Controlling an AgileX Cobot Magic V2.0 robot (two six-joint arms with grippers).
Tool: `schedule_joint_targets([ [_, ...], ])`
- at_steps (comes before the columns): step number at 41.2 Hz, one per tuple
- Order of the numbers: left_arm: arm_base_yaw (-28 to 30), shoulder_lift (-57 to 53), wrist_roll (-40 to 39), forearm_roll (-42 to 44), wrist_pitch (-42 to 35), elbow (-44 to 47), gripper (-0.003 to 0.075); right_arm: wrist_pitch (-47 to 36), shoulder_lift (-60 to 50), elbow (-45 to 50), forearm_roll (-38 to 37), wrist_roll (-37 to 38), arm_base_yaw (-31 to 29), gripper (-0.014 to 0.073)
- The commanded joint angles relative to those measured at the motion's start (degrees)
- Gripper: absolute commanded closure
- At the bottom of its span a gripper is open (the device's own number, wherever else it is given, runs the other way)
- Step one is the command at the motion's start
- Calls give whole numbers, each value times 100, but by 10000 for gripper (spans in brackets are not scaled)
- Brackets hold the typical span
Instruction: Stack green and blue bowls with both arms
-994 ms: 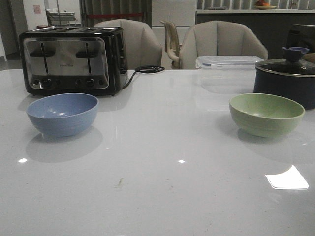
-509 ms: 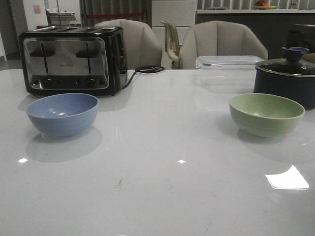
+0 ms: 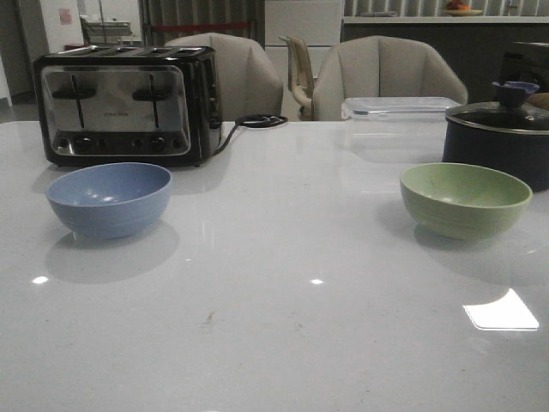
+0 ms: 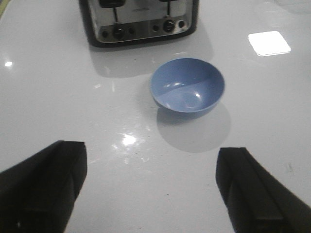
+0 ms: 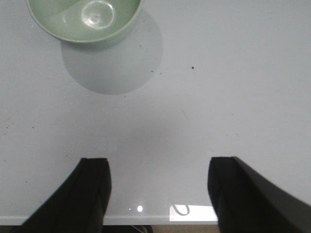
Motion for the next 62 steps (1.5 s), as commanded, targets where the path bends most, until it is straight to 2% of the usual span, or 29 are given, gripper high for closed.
schedule_joint_targets([
  [1, -368, 42, 25, -44, -375, -164, 119, -384, 415, -522, 180, -49, -20, 56],
  [8, -809, 42, 25, -44, -375, -164, 119, -390, 1551, -1239, 417, -49, -25, 56],
  [12, -866, 42, 25, -55, -375, -164, 119, -357, 2216, -1702, 669, -66, -118, 56],
  [21, -866, 42, 25, -55, -352, -164, 119, -337, 3477, -2703, 1406, -610, -400, 56],
  [35, -866, 42, 25, -55, -353, -164, 119, -607, 4865, -3780, 1428, -629, -419, 56],
  [45, -866, 42, 25, -55, -353, -164, 119, -573, 5386, -4020, 1434, -684, -419, 58],
  [48, -866, 42, 25, -55, -353, -164, 119, -558, 5443, -4026, 1456, -810, -419, 106],
  [58, -866, 42, 25, -55, -363, -164, 119, -529, 5447, -4031, 1622, -830, -413, 467],
  [62, -866, 42, 25, -55, -363, -164, 119, -502, 5381, -4031, 1622, -901, -380, 542],
])
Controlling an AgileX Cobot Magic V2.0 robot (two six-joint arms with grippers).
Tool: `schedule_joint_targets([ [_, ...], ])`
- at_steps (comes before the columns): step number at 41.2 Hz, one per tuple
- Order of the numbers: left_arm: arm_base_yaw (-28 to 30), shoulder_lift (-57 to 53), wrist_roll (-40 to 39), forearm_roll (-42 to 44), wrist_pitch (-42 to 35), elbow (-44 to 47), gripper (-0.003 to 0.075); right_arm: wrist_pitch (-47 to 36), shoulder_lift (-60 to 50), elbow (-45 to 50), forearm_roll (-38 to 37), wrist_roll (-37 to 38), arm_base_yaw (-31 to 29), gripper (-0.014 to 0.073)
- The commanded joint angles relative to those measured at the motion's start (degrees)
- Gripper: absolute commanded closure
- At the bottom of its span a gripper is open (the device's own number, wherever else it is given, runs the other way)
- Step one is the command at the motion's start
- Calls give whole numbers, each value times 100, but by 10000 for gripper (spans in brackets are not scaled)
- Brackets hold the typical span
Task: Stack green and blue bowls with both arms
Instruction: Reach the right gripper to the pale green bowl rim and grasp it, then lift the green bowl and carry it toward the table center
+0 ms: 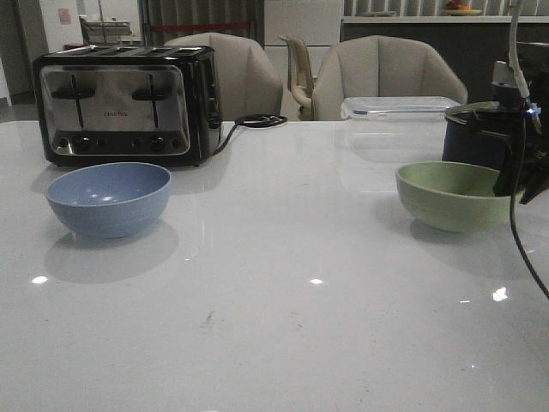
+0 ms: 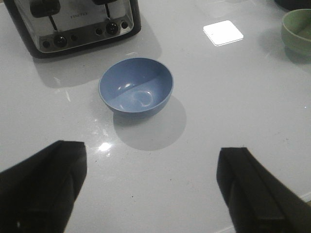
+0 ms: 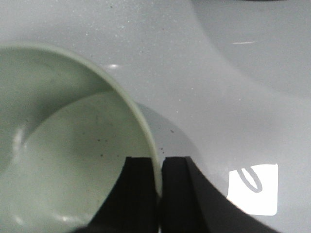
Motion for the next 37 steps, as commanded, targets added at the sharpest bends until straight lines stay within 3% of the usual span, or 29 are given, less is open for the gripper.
schedule_joint_targets([
  [1, -39, 42, -7, -34, -400, -164, 119, -101, -433, -183, 120, -176, 5, 554],
  [14, -39, 42, -7, -34, -407, -164, 119, 346, -1468, -153, 120, -842, 500, 554],
  [23, -39, 42, -7, -34, -407, -164, 119, 510, -2135, 118, 84, -895, 1606, 554],
  [32, -39, 42, -7, -34, -407, -164, 119, 280, -1932, 389, 28, -861, 2795, 554],
  [37, -39, 42, -7, -34, -407, -164, 119, 97, -1642, 455, 22, -775, 3125, 554],
])
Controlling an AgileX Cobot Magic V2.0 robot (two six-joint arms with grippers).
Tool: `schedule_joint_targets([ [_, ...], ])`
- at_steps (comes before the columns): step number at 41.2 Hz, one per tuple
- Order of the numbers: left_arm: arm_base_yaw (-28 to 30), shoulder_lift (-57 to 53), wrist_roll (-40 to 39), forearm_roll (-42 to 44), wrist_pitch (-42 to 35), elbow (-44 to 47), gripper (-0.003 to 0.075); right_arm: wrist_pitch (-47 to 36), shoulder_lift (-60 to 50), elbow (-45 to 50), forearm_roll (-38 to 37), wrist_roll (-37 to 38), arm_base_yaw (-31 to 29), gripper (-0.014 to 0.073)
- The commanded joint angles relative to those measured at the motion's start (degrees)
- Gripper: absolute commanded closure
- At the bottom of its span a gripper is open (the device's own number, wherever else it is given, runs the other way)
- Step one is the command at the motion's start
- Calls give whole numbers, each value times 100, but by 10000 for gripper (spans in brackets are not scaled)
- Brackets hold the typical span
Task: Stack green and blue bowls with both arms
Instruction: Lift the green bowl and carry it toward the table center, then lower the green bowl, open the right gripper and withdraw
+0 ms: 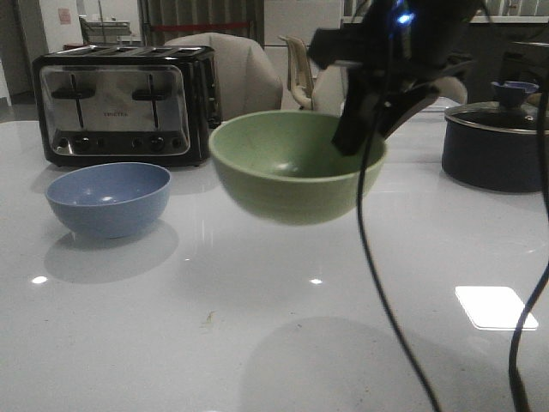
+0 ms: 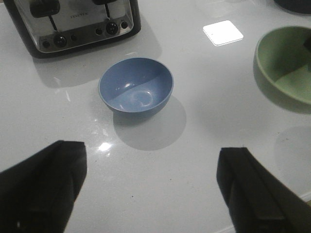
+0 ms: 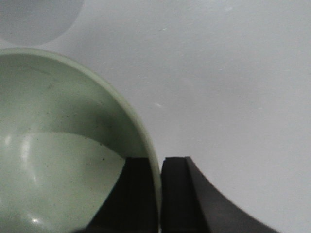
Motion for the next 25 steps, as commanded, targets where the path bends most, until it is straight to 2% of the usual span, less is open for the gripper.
schedule_joint_targets([
  [1, -39, 42, -7, -34, -407, -164, 119, -394, -36, -116, 30, 29, 165, 554],
  [15, -39, 42, -7, -34, -407, -164, 119, -590, 816, -116, 104, 29, 238, 544],
  [18, -39, 42, -7, -34, -407, -164, 119, -591, 876, -116, 104, 29, 238, 468],
  [21, -39, 42, -7, -34, -407, -164, 119, -591, 890, -116, 104, 29, 238, 312],
  [25, -39, 42, -7, -34, -438, -164, 119, -566, 841, -151, 104, 29, 233, 147],
])
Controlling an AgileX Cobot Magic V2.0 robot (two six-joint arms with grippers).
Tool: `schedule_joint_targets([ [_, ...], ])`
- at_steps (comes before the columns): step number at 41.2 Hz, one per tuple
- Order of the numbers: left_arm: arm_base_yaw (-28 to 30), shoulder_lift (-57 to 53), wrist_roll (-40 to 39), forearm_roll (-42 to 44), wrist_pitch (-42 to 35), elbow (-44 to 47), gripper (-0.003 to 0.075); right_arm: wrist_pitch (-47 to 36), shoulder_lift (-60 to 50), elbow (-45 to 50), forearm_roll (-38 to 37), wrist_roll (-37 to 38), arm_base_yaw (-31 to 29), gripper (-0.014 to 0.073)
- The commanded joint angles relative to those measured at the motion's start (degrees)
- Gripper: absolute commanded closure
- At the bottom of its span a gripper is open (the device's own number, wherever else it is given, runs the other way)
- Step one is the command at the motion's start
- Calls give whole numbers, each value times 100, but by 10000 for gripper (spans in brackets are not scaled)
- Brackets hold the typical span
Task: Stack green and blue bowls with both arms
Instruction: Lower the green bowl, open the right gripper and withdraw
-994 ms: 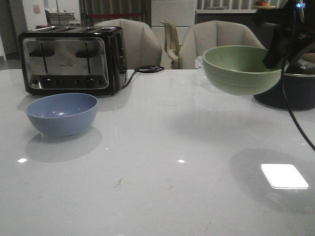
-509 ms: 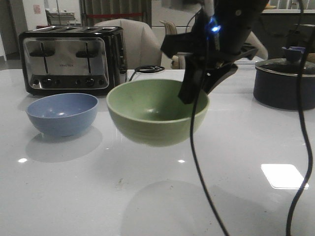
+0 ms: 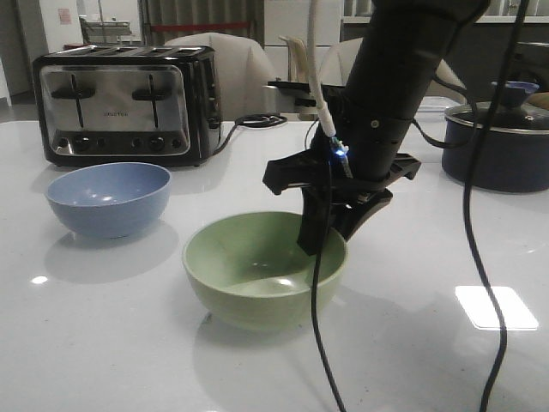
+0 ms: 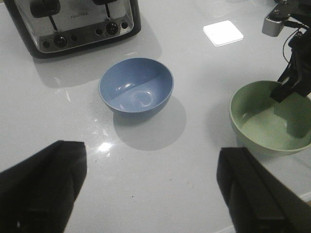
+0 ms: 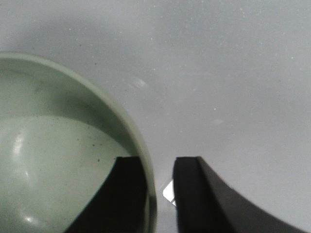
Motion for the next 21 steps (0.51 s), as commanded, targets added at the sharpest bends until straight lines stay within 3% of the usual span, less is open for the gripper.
schedule_joint_targets([
  [1, -39, 42, -7, -34, -470, -164, 119, -117, -383, -176, 91, 8, -9, 125],
  [3, -39, 42, -7, -34, -513, -164, 119, -125, -517, -176, 91, 8, -9, 101],
  [11, -39, 42, -7, -34, -695, -164, 119, 75, -1453, -70, 64, 2, -9, 153],
  [21, -39, 42, -7, -34, -708, -164, 119, 97, -3238, 726, -536, 2, -9, 172],
])
